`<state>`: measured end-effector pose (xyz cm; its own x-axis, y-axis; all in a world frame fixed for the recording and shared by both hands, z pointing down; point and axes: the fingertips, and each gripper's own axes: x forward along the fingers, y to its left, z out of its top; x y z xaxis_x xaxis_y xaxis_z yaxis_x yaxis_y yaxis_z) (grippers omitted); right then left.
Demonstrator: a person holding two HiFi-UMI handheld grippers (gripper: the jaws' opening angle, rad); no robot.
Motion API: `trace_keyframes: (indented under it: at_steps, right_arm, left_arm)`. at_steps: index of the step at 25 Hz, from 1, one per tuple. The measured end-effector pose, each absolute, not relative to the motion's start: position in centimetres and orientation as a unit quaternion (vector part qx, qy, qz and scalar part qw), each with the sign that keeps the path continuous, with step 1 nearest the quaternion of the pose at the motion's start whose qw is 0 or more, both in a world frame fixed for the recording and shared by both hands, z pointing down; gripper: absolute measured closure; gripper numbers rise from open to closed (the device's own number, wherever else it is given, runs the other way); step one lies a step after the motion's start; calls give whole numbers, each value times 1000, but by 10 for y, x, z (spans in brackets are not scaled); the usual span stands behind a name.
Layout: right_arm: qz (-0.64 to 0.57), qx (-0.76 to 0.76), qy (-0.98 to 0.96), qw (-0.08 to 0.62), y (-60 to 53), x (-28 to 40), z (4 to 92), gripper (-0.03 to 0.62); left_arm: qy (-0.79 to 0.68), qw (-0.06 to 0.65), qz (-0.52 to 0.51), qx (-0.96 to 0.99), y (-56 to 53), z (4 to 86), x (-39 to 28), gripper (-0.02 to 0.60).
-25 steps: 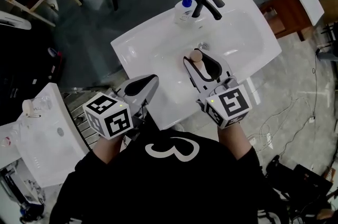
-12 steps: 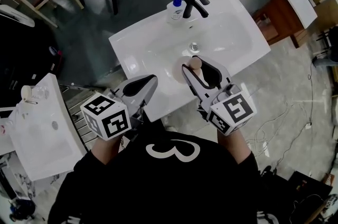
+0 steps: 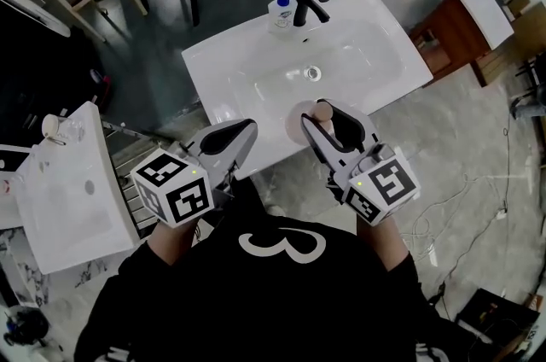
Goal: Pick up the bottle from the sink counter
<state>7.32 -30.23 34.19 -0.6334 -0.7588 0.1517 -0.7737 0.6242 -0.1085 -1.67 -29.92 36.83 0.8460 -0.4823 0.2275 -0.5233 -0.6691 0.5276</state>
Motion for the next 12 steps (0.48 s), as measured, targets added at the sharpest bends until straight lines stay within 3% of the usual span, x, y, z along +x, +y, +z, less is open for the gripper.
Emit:
trace_keyframes:
  at_steps: [12]
  right_arm:
    - [60, 400, -914, 44, -239, 82, 320, 450]
  left_arm:
    - [-280, 258, 14, 924, -245, 342, -1, 567]
